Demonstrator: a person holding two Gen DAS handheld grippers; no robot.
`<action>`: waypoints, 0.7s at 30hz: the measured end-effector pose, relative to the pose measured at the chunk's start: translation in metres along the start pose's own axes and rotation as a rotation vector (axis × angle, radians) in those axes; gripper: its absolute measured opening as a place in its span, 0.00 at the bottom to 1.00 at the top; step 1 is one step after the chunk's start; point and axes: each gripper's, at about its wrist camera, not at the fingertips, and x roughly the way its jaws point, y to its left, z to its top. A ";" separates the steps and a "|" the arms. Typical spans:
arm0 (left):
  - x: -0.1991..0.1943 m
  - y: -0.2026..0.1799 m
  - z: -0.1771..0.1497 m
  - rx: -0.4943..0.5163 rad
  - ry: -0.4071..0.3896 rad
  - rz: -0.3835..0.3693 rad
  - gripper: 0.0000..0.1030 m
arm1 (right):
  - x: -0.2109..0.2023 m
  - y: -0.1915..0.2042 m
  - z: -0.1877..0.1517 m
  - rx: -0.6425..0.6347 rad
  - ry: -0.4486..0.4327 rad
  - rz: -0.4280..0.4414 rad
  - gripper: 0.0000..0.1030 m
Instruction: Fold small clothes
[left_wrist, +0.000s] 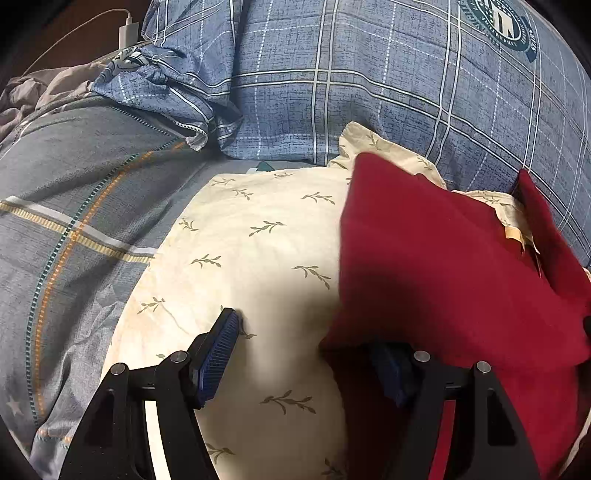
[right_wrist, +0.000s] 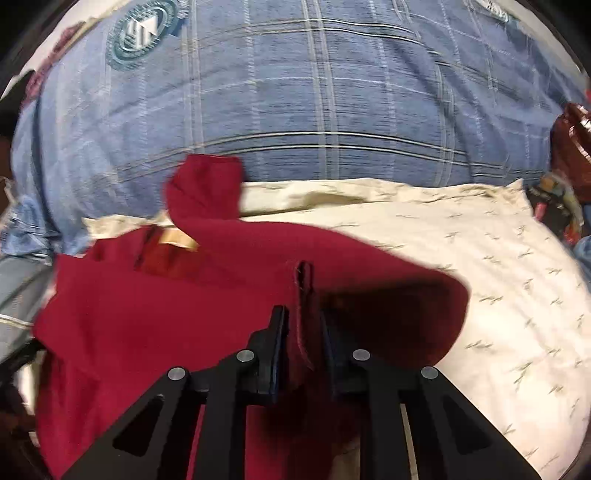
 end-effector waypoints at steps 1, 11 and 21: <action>-0.005 -0.002 -0.003 0.005 -0.002 0.002 0.67 | 0.004 -0.005 -0.001 0.018 0.020 0.012 0.17; -0.059 -0.012 -0.018 0.070 -0.098 0.033 0.67 | -0.045 0.005 -0.009 0.033 0.000 0.170 0.49; -0.097 -0.003 -0.024 0.036 -0.173 0.047 0.65 | -0.050 0.060 -0.017 -0.091 0.037 0.245 0.56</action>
